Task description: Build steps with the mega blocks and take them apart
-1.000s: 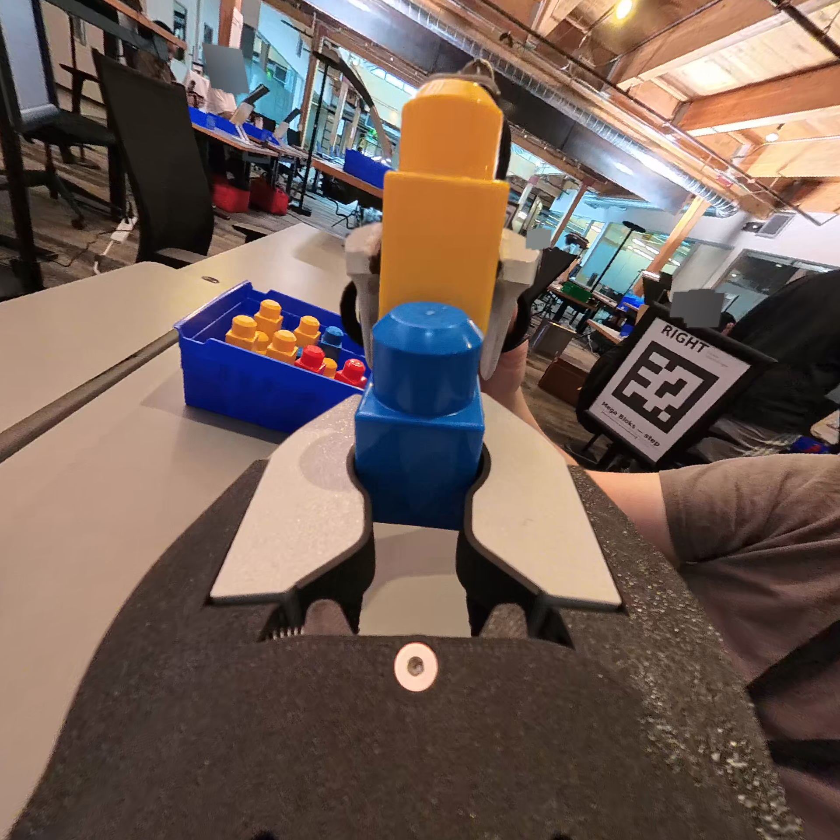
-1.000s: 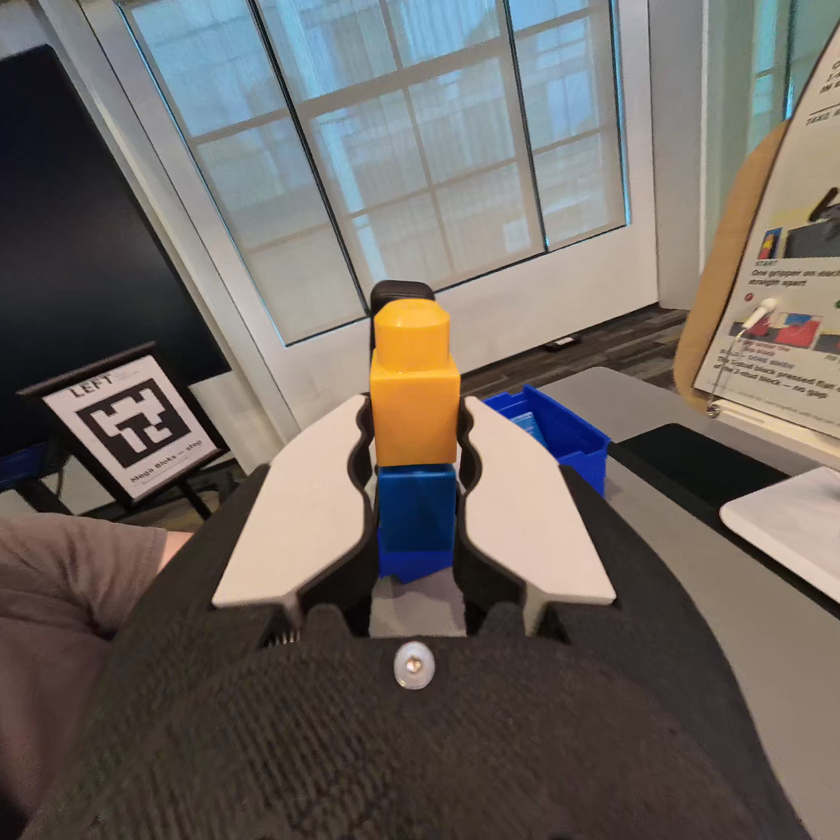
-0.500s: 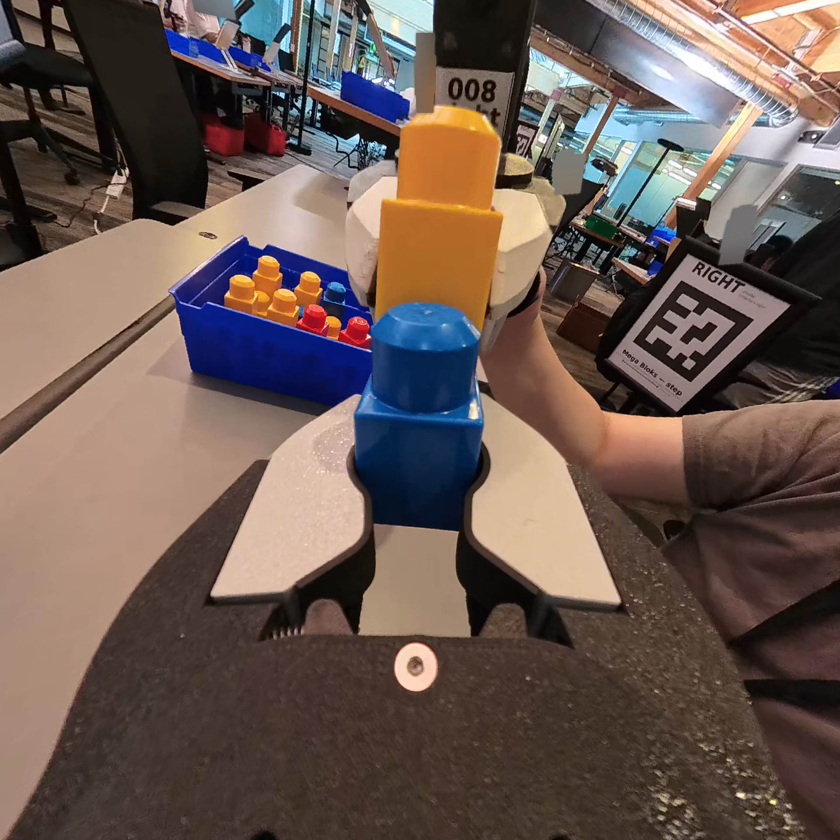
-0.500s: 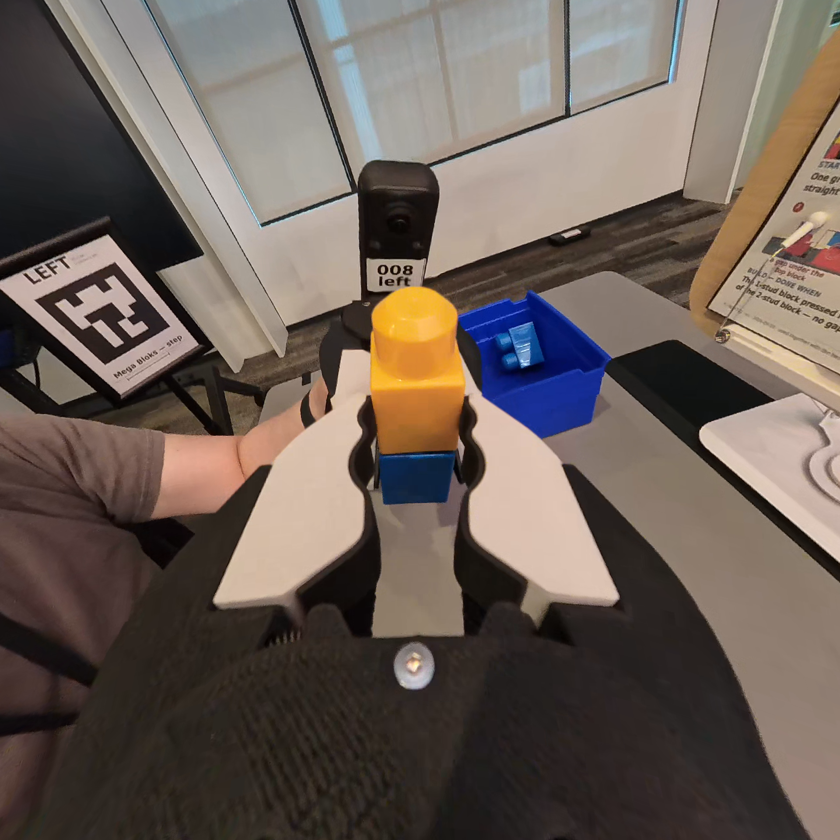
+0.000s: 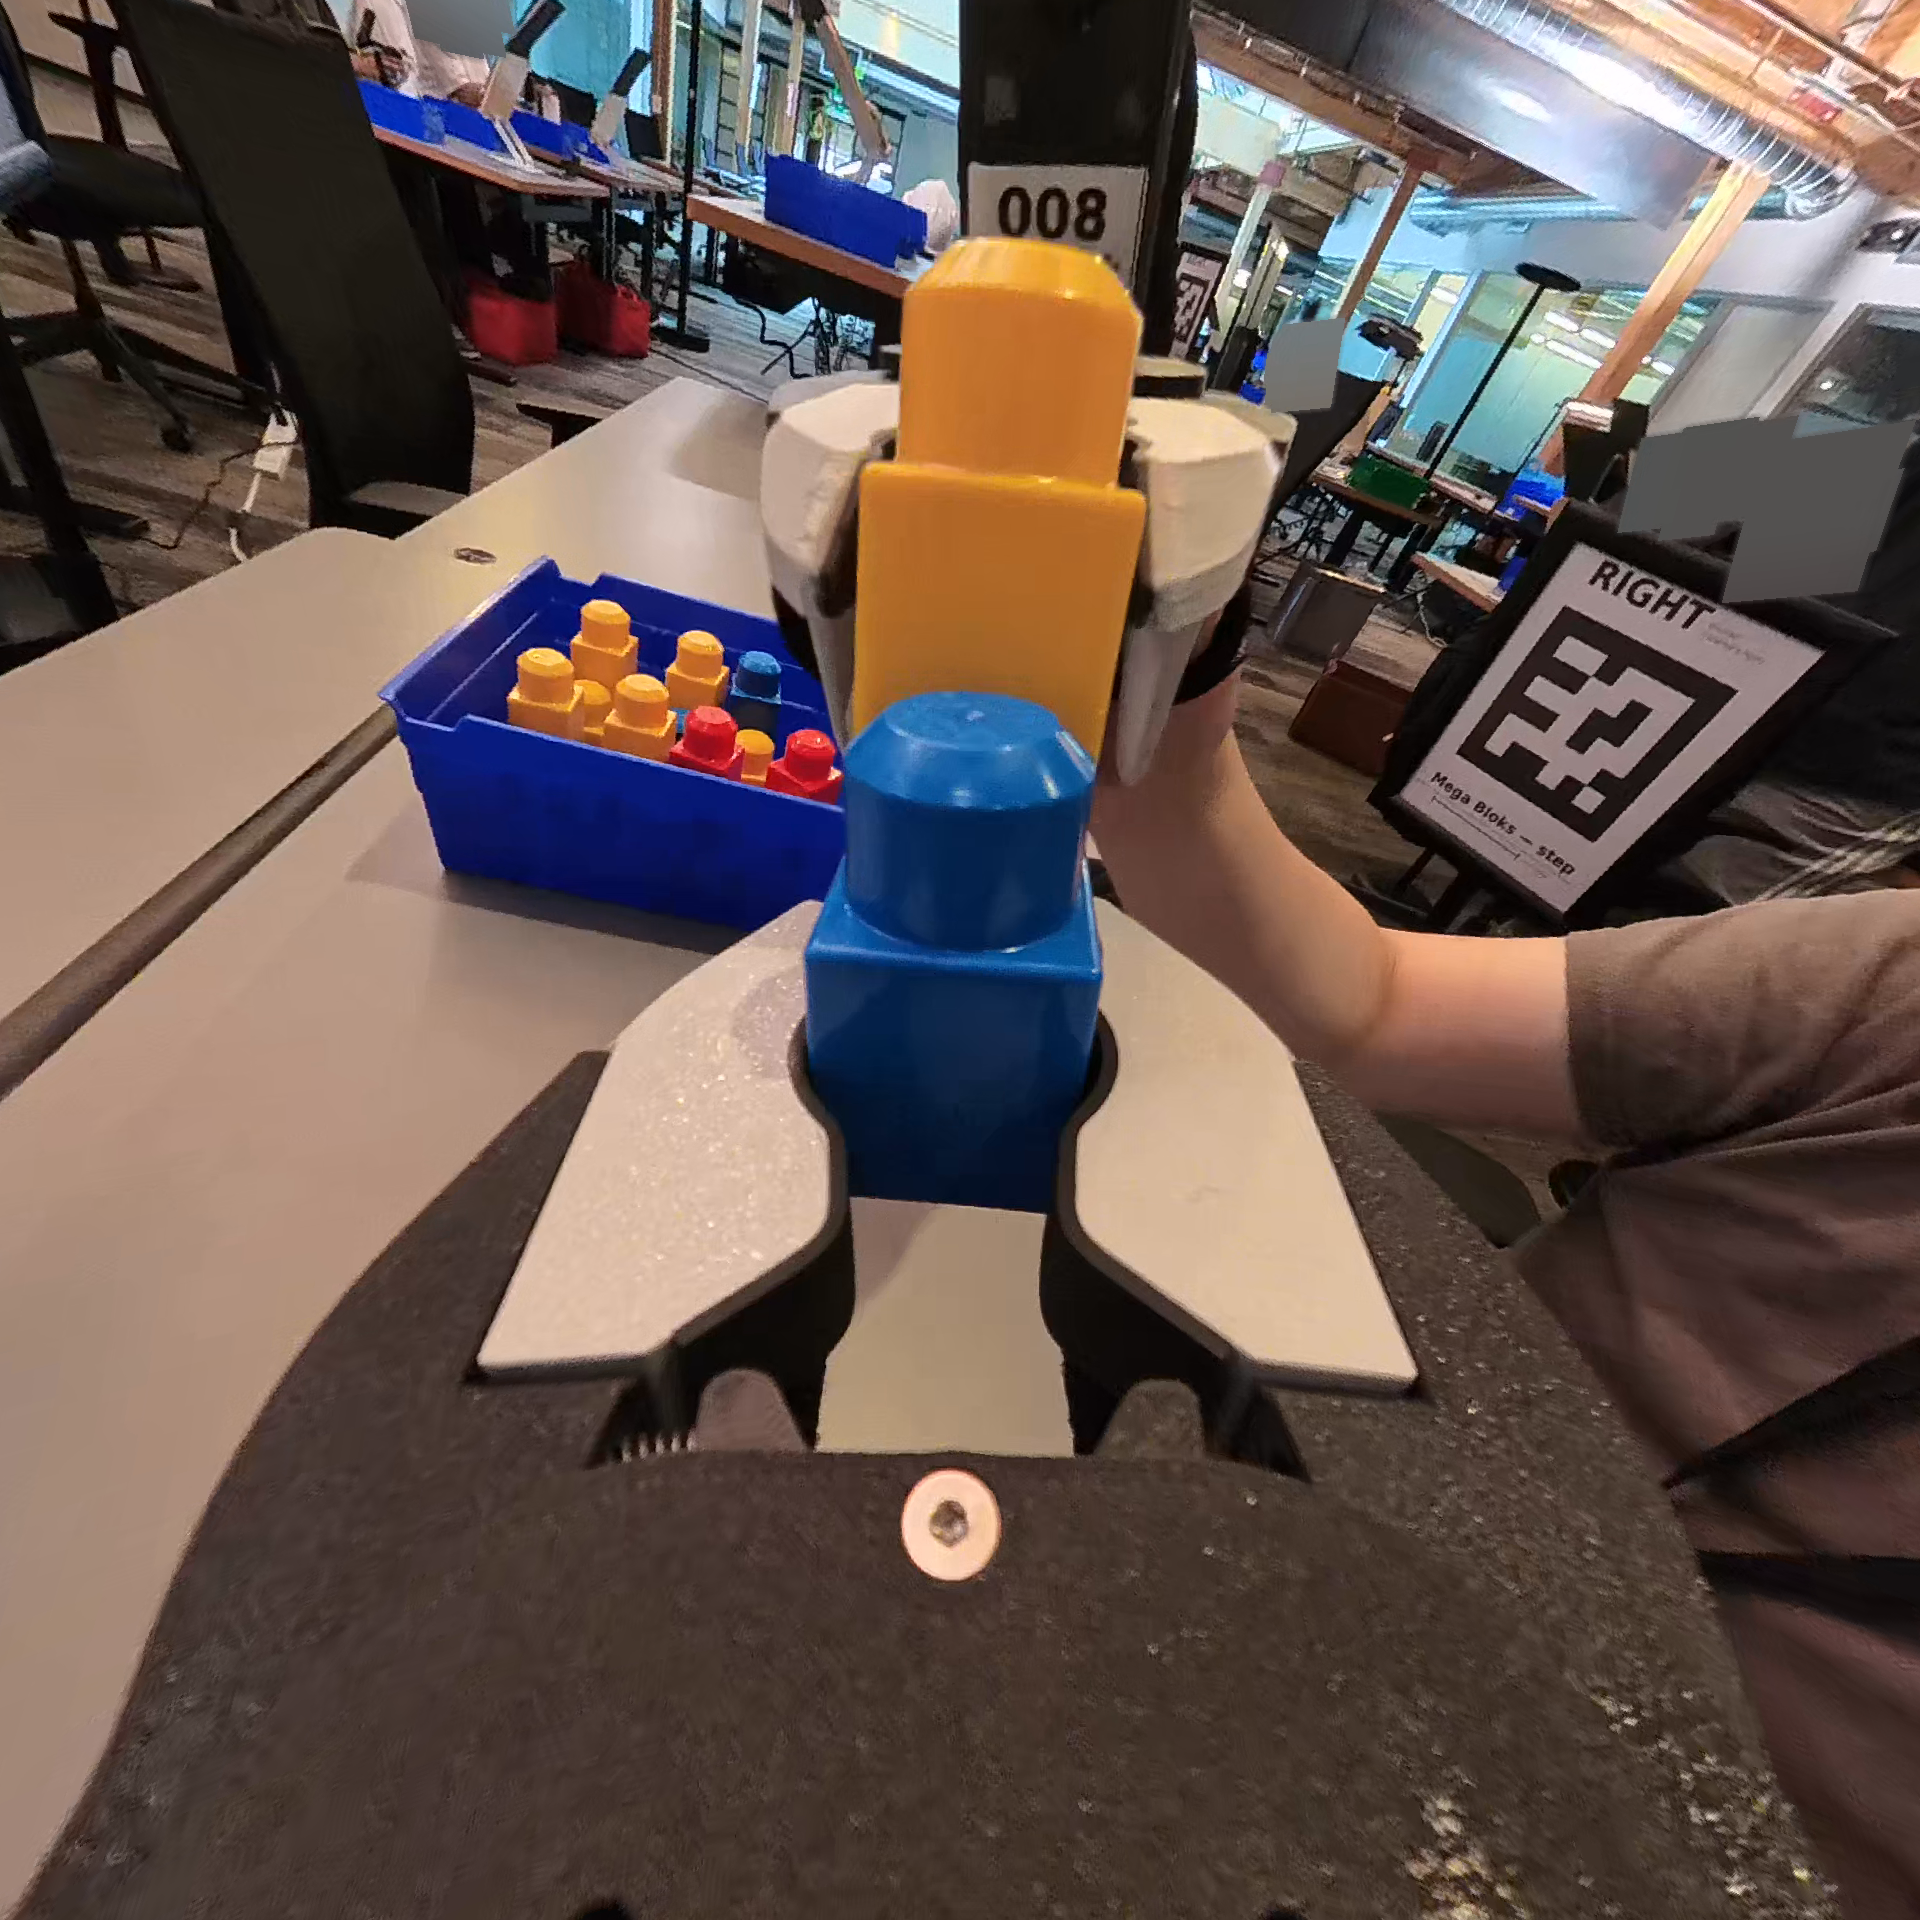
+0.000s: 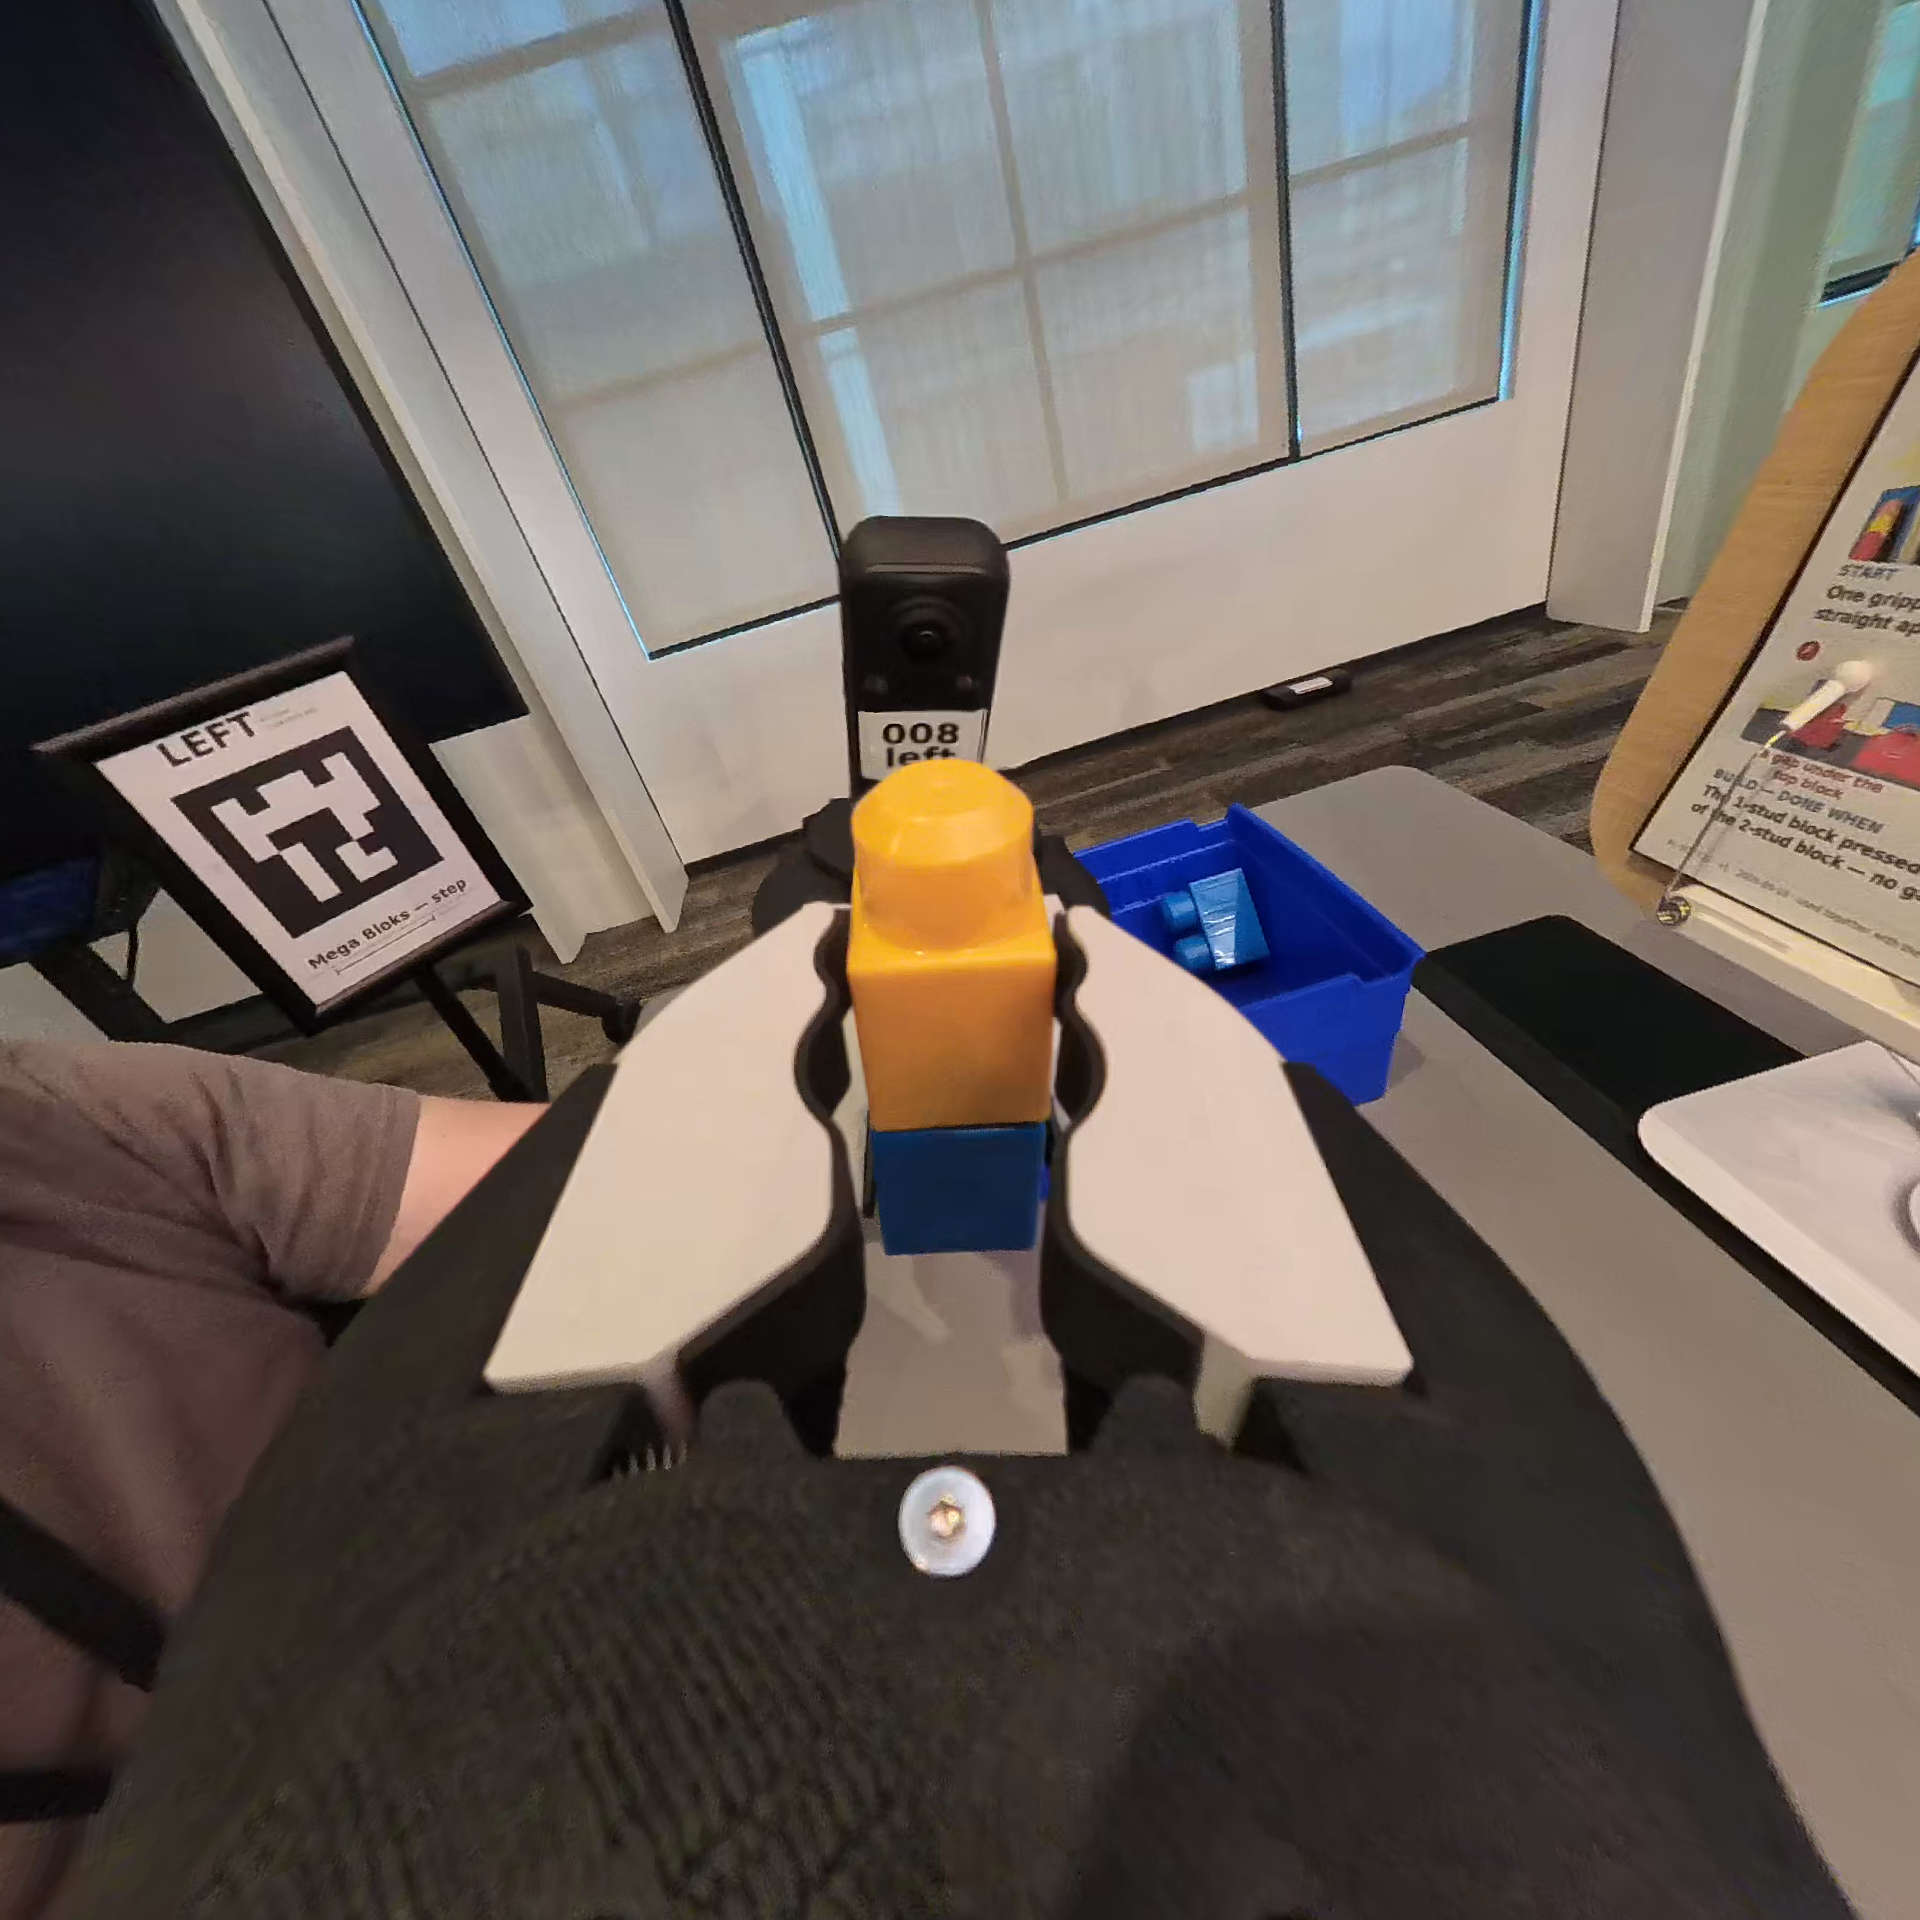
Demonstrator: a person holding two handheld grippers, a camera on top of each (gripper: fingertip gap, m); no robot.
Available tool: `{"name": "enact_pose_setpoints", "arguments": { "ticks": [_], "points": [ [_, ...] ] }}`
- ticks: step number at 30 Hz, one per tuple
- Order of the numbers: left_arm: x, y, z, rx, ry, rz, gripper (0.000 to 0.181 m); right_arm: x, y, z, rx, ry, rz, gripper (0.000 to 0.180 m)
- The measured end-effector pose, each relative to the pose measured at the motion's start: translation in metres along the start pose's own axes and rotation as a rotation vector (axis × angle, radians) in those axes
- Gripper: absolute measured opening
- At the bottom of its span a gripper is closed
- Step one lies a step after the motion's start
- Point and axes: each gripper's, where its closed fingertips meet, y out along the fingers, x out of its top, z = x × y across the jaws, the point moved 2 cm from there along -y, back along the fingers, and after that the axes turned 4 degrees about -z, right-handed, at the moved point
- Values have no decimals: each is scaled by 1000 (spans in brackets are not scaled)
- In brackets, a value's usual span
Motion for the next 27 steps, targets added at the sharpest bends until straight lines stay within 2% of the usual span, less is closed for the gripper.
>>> {"name": "enact_pose_setpoints", "arguments": {
  "ticks": [6,10,20,27],
  "points": [
    [-2,-1,-4,-15,-1,32,40,-8,-2,3,19,14,143,38],
    [-2,0,-5,-24,-13,24,40,-9,-3,3,13,17,157,38],
    [2,13,-17,-70,-21,-27,40,6,1,12,-23,-4,-125,39],
    [-3,16,-15,-81,-29,-12,40,3,-3,11,-47,9,-53,38]
  ]
}}
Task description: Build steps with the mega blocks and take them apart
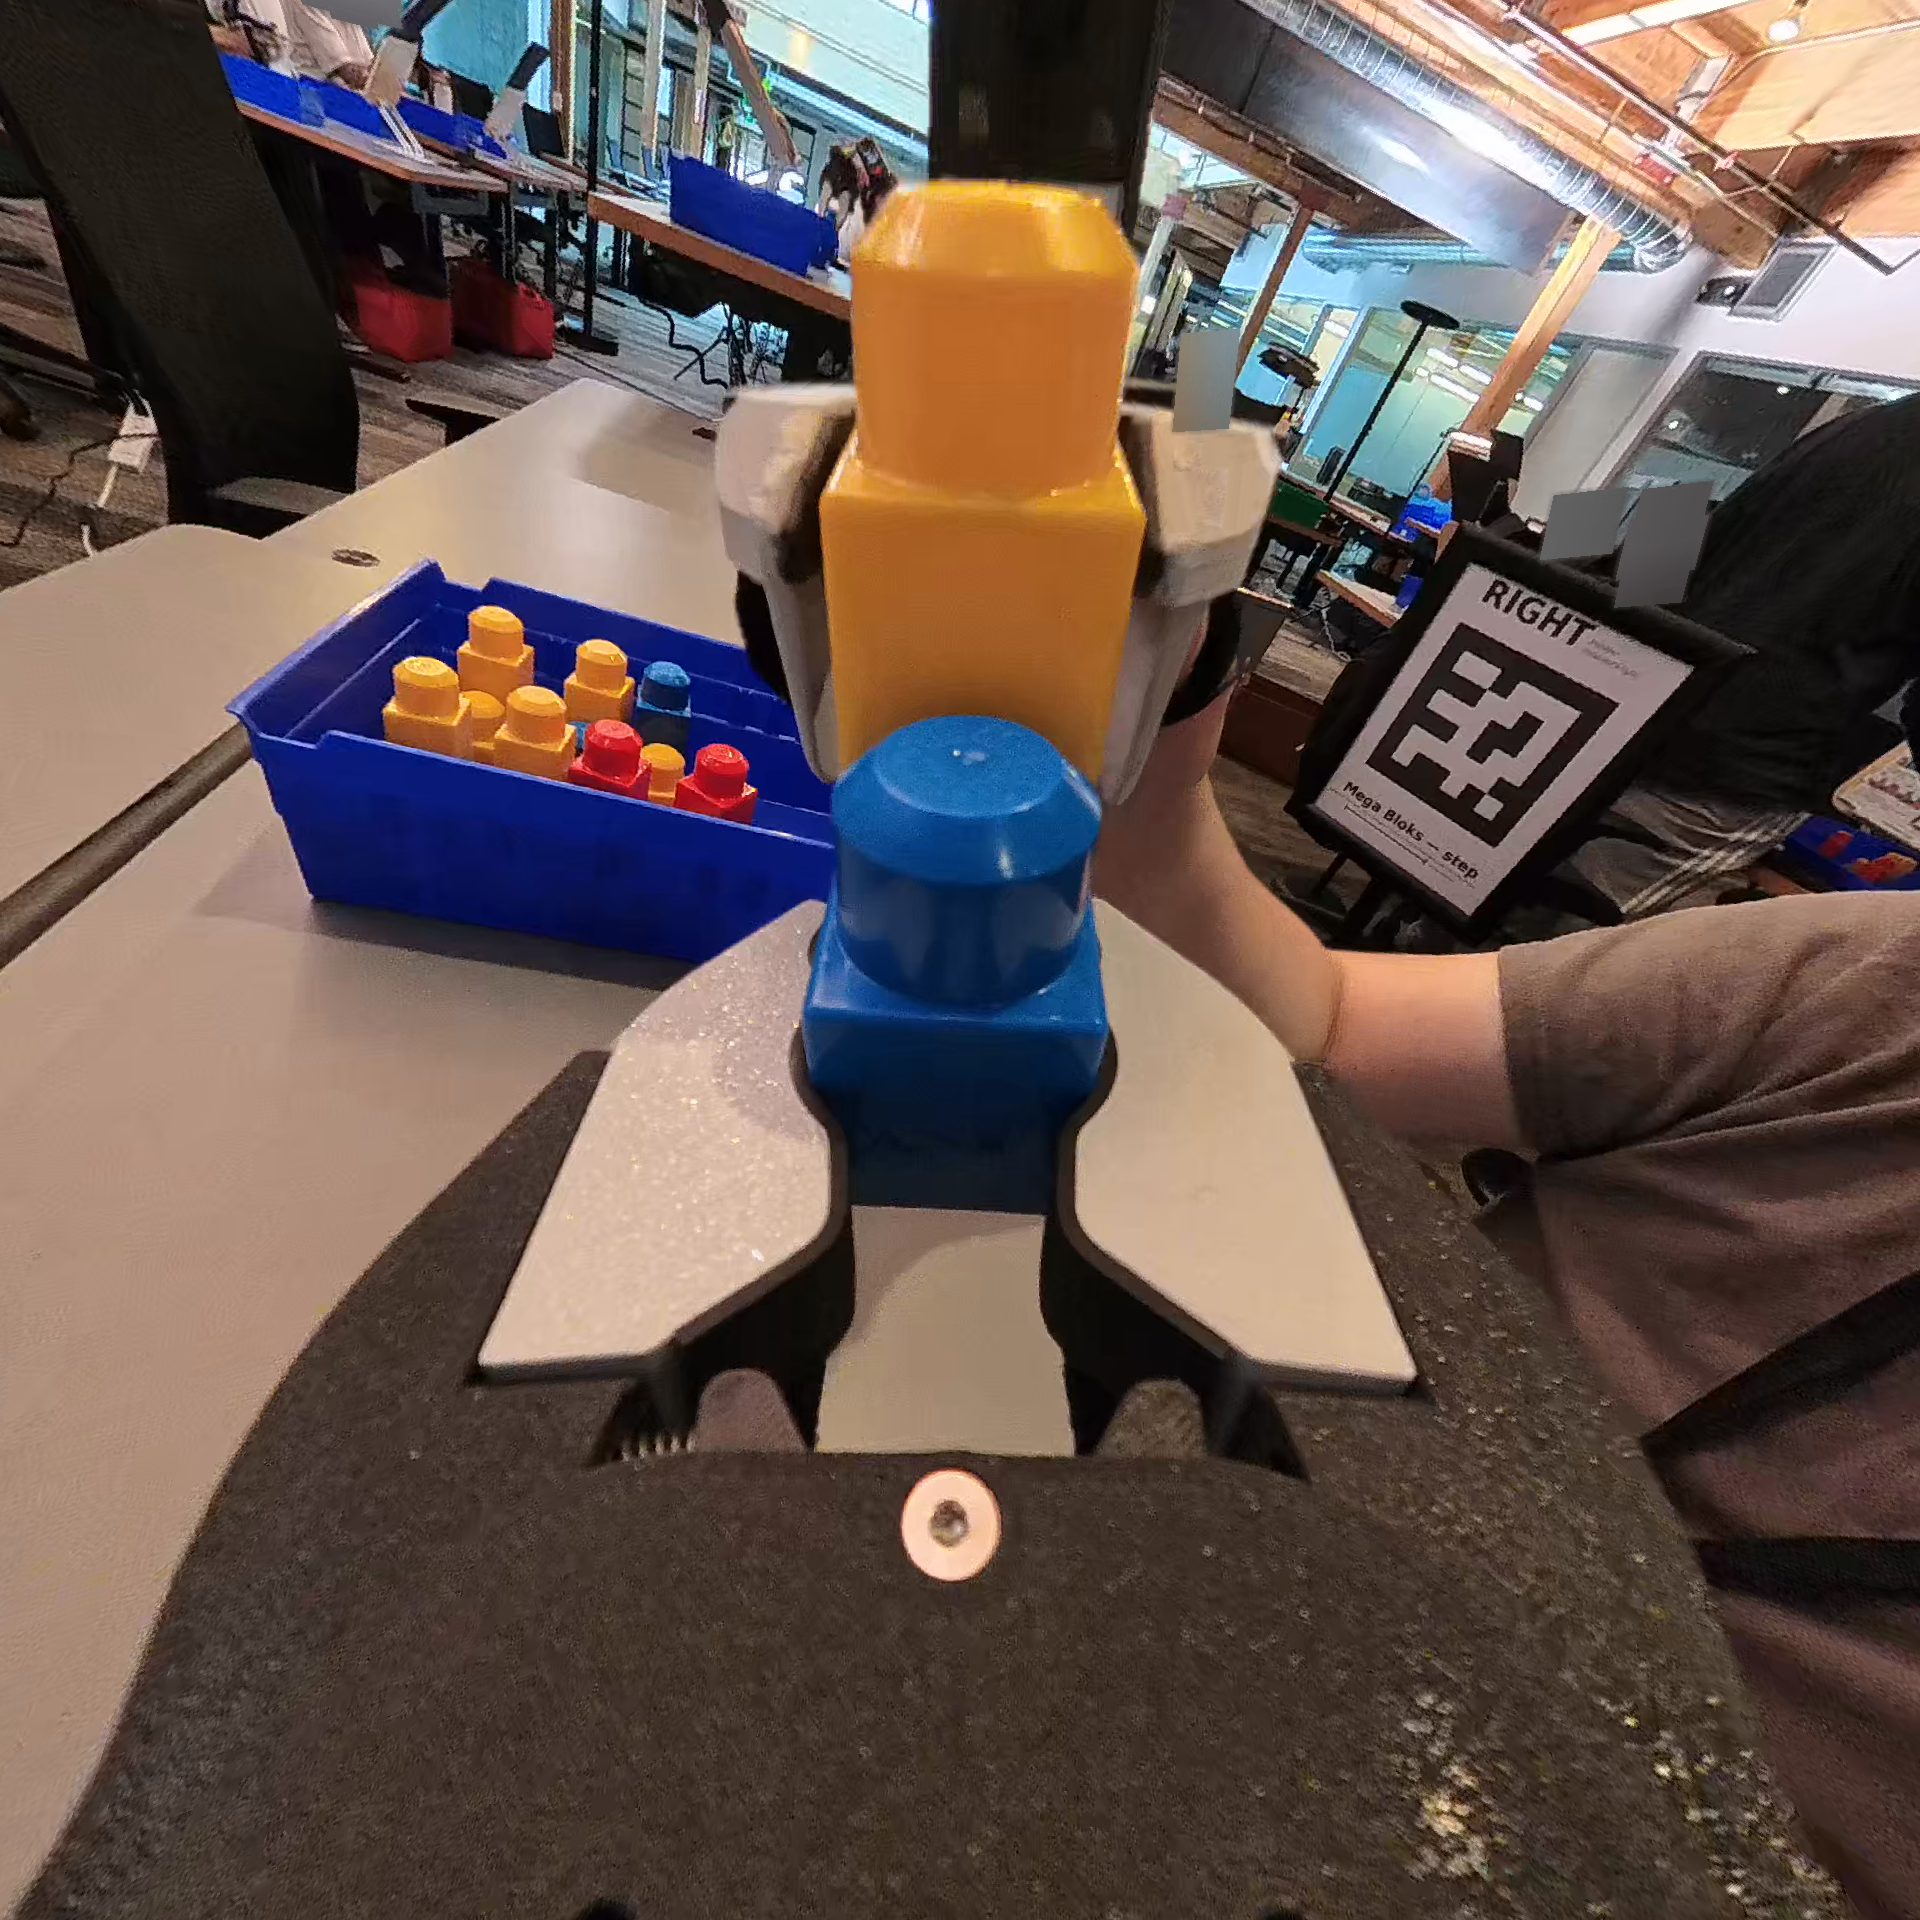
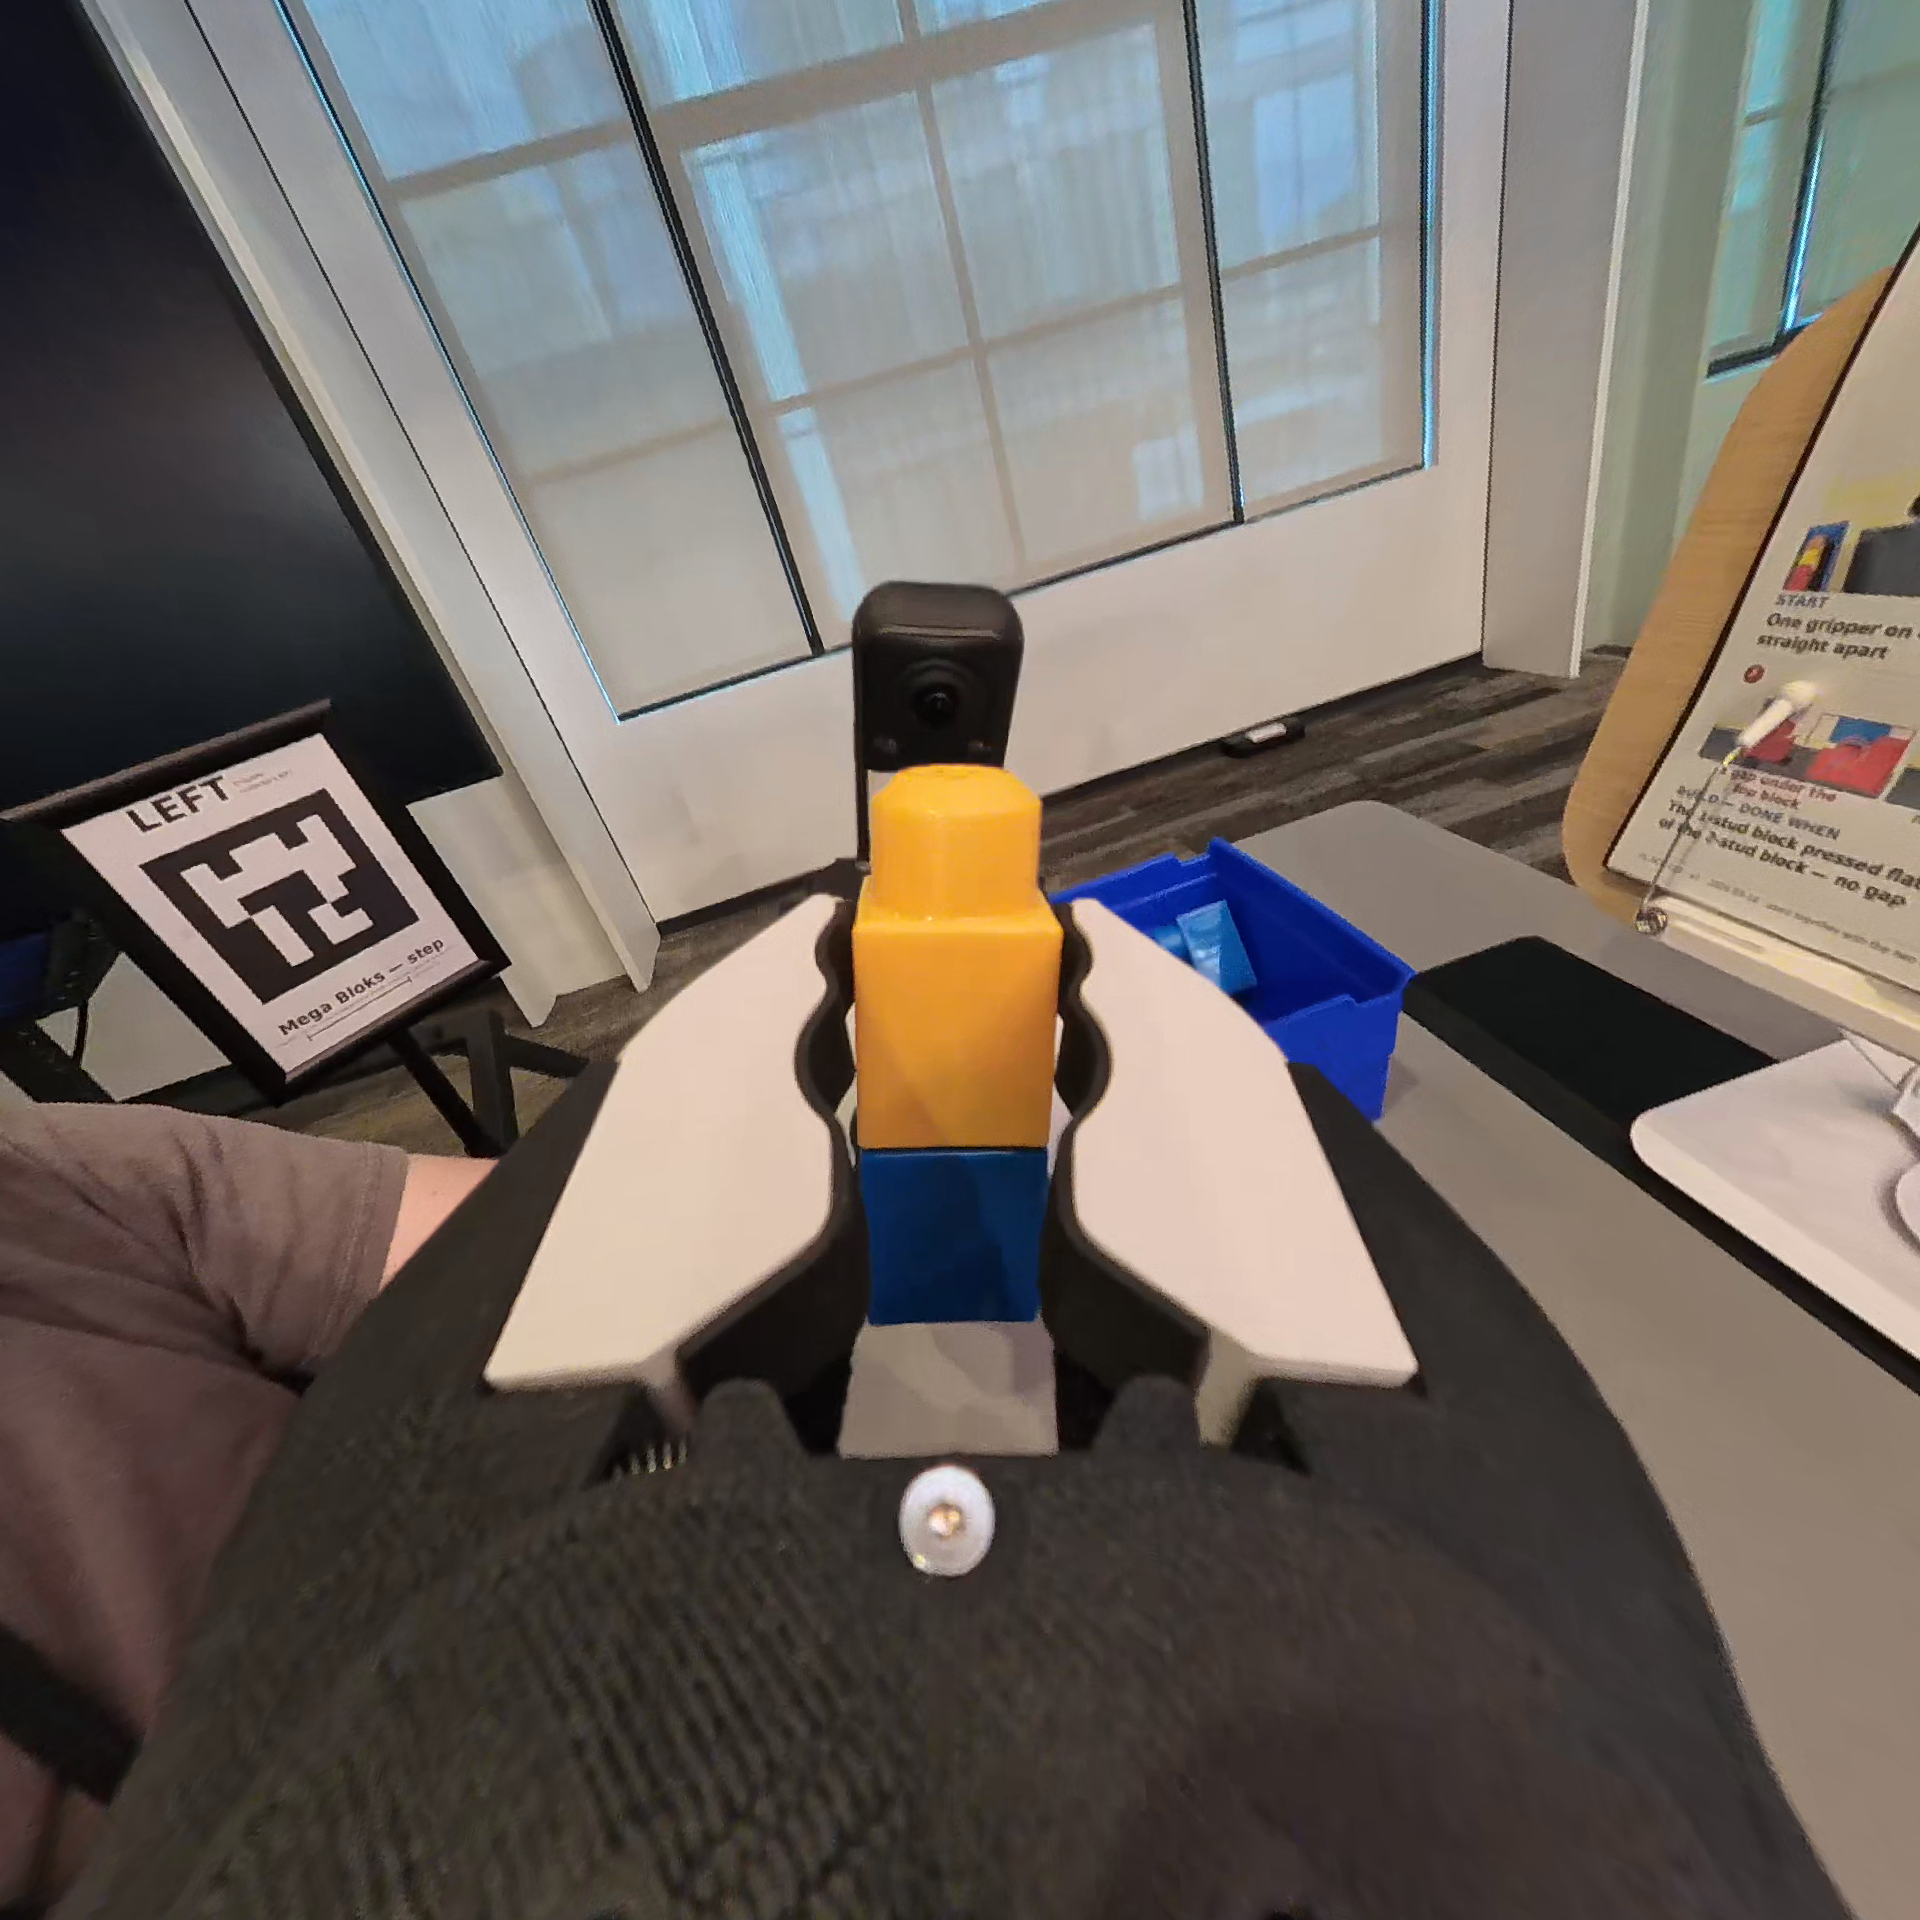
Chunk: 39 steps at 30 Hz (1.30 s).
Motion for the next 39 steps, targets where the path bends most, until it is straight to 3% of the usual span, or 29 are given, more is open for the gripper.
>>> {"name": "enact_pose_setpoints", "arguments": {
  "ticks": [6,7,10,19,39],
  "points": [
    [-7,3,1,-5,24,53,40,-10,-11,-2,6,65,232,38],
    [-8,4,0,-10,24,57,40,-10,-11,-1,10,65,254,43],
    [-3,4,2,-5,14,7,41,-10,-12,0,1,34,292,37],
    [-4,8,2,-12,9,-21,41,-11,-15,-2,-20,52,235,37],
    [4,8,1,-28,-55,-111,40,-7,-17,-4,-95,75,-108,38]
  ]
}}
